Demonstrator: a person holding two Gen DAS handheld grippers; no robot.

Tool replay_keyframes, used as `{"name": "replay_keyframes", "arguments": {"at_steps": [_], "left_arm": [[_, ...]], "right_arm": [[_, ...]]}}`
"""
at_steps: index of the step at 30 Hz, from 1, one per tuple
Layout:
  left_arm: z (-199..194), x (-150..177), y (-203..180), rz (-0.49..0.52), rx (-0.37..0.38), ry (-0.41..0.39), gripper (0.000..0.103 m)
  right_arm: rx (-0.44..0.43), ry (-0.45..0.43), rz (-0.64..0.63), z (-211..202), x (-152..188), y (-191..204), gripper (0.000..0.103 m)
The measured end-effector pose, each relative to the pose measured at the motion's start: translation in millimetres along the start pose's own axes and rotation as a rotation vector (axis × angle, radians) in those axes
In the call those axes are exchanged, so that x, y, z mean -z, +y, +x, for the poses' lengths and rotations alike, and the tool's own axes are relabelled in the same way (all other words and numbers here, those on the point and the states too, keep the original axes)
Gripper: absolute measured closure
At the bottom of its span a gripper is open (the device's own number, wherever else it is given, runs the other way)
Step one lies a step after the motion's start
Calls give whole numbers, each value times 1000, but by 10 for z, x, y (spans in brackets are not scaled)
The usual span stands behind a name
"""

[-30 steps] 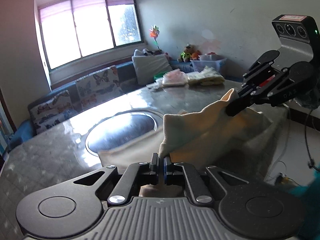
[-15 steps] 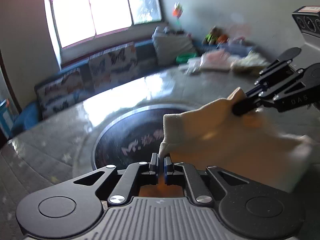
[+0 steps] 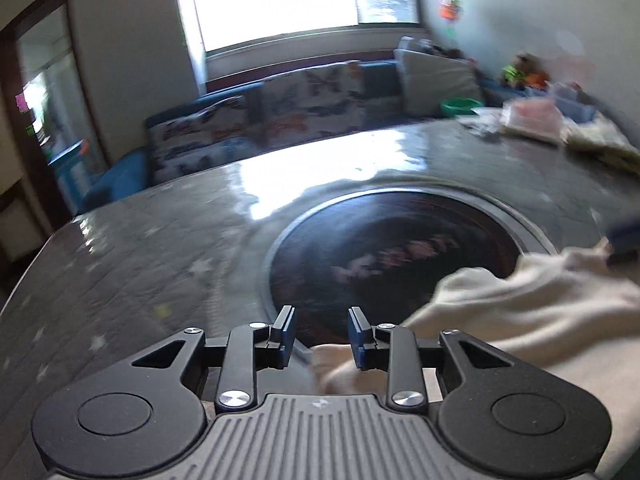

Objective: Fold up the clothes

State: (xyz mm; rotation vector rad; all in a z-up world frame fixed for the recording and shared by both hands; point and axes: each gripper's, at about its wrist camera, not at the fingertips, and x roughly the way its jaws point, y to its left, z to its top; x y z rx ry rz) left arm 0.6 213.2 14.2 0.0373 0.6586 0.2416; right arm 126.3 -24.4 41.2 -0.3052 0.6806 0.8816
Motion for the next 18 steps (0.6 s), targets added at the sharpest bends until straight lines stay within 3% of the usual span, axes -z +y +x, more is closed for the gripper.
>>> {"name": "replay_keyframes", "arguments": {"at_steps": [4,9,14,18], "left_arm": [[-313,89,68,-59,54,-24,67],[-671,263,-147,-13,127,-54,65],[-625,405,-299,46,132,9,65],[-601,315,-229,11,139,13,65]], "right_arm": [[6,17,33,5,120,-36,75],[38,-12,54,36,146,-70,75],[70,-2,51,112,123,-95,76],[63,-28,48,56,19,-29,75]]}}
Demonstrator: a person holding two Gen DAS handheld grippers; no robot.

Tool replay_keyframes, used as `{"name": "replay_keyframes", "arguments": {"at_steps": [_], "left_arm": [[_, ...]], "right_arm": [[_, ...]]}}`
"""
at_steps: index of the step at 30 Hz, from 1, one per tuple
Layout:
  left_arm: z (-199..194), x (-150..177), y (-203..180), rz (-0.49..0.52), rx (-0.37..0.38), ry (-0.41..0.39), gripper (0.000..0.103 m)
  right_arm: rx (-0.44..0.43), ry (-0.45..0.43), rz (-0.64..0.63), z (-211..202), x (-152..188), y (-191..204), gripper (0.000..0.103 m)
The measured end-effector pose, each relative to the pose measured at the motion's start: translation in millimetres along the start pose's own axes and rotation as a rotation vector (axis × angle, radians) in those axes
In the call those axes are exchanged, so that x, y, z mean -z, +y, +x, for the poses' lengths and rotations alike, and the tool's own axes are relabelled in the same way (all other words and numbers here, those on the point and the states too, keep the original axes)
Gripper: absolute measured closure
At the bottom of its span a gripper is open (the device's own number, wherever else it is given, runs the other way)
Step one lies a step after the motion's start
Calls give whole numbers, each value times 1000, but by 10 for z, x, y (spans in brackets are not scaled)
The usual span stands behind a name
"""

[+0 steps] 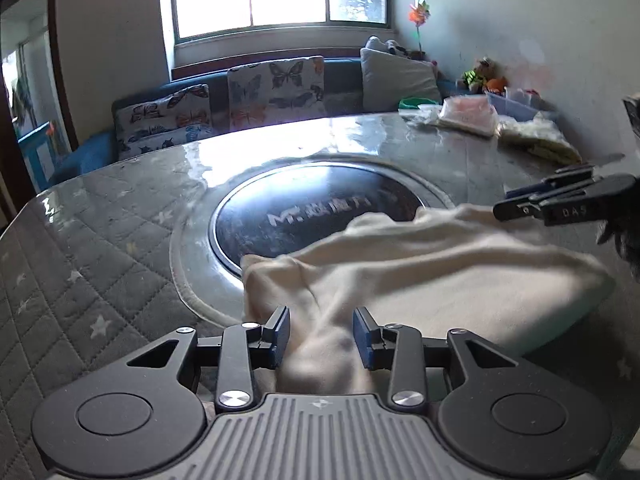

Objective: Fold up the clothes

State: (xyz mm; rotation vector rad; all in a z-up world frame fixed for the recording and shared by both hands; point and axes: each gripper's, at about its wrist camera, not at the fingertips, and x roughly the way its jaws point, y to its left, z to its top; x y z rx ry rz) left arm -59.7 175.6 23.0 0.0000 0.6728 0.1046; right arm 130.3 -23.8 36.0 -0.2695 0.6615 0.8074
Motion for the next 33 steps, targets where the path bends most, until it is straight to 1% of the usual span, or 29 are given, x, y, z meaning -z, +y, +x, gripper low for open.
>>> {"name": "replay_keyframes", "arguments": {"at_steps": [2,4,7,11,12,14,16,18,21,23,25,29,31,33], "left_arm": [[5,-86,17,-13,11,-13,65],[45,-155,17,-24,33,-16,65],[153,-201,-40,-18,45,-8,65],[197,-137,-141,11,63,-4,64],[190,-109,-168,28,66,-6,64],[194,-53,-221,68,50,-5,59],[207,-2,-230,79,42,2,57],[213,28,-202,62,47,5,55],[218,41,-172,40,46,1,50],[207,26,-129,15,53,-1,50],[174,-1,-67,-3,36,-15,50],[122,-52,149,-67,-6,-29,50],[145,-86,251,-99,-23,-22,50],[212,-120,298,-107,-38,-3,51]], "right_arm": [[-31,-5,-8,-5,-69,80,75],[-83,5,-19,49,-136,192,75],[-137,43,-60,211,-201,378,75],[-125,73,-93,437,-233,542,75],[-118,76,-89,479,-240,546,75],[-97,81,-71,572,-275,524,72],[-103,79,-38,580,-316,490,71],[-110,66,-34,548,-352,505,71],[-131,37,-75,488,-419,621,70],[-155,43,-116,534,-457,737,69],[-150,65,-143,641,-459,808,68],[-153,77,-101,813,-465,765,66],[-160,55,-67,762,-492,709,64],[-160,38,-67,691,-508,695,64]]}}
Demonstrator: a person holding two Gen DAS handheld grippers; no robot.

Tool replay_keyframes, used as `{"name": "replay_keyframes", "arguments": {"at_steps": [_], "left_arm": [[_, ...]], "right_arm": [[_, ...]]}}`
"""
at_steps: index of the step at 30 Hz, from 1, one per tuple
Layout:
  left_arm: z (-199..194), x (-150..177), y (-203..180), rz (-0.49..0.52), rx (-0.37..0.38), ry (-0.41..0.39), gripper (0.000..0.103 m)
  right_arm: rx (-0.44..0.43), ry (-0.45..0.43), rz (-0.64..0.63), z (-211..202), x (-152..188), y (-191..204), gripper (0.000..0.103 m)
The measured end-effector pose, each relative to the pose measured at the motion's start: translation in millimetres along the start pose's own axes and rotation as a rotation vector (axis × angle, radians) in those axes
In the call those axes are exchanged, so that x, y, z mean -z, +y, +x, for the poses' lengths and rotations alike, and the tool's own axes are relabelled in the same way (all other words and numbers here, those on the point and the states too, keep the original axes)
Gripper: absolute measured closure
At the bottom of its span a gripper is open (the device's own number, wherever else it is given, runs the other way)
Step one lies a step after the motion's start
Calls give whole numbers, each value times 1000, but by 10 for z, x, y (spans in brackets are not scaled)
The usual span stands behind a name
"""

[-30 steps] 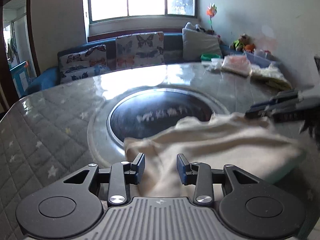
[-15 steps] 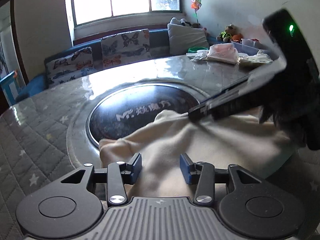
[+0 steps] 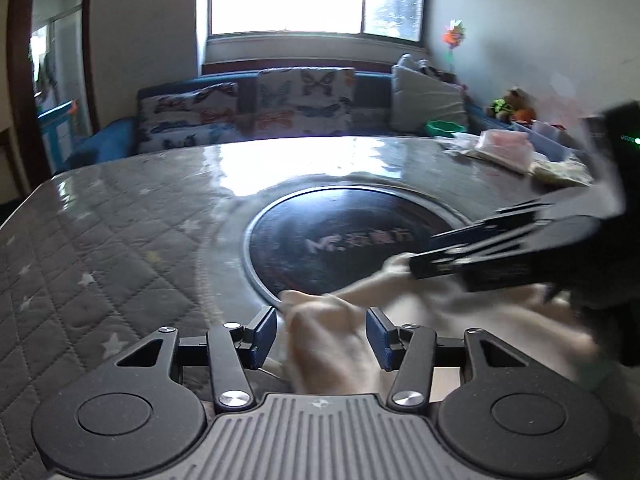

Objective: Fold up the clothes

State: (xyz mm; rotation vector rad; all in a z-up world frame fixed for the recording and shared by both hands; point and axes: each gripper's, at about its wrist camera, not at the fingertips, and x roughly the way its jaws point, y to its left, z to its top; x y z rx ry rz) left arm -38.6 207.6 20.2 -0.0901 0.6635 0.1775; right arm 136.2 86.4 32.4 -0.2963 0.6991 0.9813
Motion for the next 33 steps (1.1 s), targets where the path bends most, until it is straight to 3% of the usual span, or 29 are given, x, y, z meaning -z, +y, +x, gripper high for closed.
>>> {"name": "replay_keyframes", "arguments": {"at_steps": [2,3,4,8,16,21,25,28,33], "left_arm": [[88,-35,27,-1,-1,22,53],[129,-36,28,-1,7,33,60],[153,-37,23,1,13,40,75],[180,-53,-1,21,14,41,93],[221,-76,34,52,-32,29,94],[284,-35,37,57,-39,39,93],[293,-30,35,59,-49,43,88],[272,-39,21,62,-66,36,76],[110,-85,-11,49,-69,7,75]], "right_arm": [[-5,-16,-9,-101,-2,23,61],[-10,-24,-9,-155,-1,30,59],[-14,-32,-9,-210,1,37,56],[-24,-38,-3,-357,64,59,51],[-3,29,-56,-411,415,169,41],[1,5,13,-501,493,62,41],[28,19,66,-584,582,-118,41],[22,1,137,-697,606,-260,41],[42,-26,189,-803,609,-461,43]]}}
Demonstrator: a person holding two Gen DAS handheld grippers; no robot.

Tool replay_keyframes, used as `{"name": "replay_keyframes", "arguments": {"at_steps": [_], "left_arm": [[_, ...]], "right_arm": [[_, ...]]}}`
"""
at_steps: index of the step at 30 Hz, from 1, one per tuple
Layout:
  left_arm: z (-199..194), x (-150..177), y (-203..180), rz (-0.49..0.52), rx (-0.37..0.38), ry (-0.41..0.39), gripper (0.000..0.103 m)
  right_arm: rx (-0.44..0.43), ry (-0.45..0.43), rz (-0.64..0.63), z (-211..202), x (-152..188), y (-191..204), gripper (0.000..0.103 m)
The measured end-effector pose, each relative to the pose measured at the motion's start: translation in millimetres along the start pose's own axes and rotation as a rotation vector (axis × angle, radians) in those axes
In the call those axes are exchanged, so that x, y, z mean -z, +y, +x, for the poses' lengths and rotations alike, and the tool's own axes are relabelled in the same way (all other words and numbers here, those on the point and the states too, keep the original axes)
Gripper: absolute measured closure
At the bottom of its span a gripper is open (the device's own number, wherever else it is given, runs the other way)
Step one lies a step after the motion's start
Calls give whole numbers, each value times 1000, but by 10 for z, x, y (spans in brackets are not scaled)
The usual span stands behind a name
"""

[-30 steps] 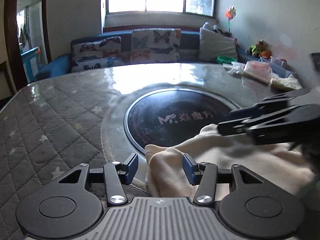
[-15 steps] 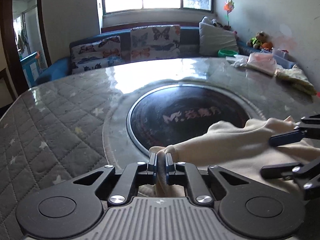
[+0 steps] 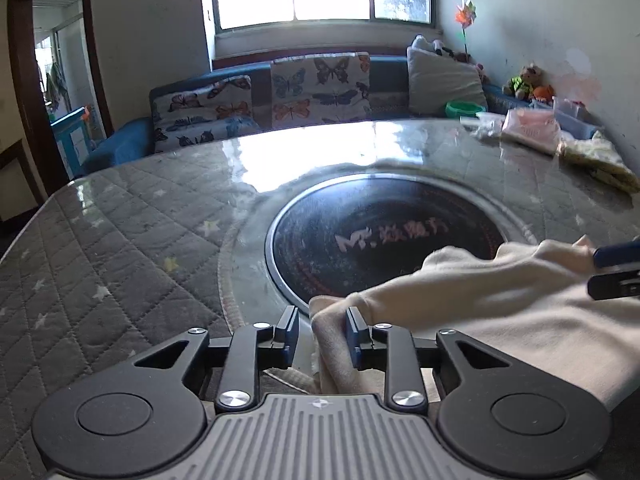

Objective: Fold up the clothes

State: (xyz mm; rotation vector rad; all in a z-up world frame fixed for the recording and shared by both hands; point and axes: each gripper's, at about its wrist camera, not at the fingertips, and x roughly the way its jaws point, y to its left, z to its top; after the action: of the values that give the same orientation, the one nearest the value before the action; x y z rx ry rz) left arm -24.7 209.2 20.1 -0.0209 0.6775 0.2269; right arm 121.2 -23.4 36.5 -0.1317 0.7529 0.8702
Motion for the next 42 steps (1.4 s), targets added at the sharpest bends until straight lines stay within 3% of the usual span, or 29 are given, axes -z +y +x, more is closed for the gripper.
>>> {"name": "replay_keyframes", "arguments": {"at_steps": [4,8,11,14,19,25,35,42], "left_arm": [[-206,-44,-78,11,16,-43,73],[-395,-46,-186,12,81,-66,66],[-465,18,-348,46,119,-61,63],[-520,102,-503,87,147,-58,63],[-522,283,-679,126,177,-31,63],[-459,437,-681,118,161,6,62],[-555,412,-653,88,161,-7,62],[-553,539,-641,105,141,-11,57]], "right_arm": [[5,32,66,126,9,-203,56],[4,7,100,64,-38,-302,58],[14,-14,63,-56,-41,-239,59],[24,-21,-58,-174,55,-14,60],[18,-37,-151,-360,309,233,87],[23,-1,-123,-413,582,194,99],[0,-63,-130,-516,463,306,92],[10,-36,-211,-357,617,457,83]]}}
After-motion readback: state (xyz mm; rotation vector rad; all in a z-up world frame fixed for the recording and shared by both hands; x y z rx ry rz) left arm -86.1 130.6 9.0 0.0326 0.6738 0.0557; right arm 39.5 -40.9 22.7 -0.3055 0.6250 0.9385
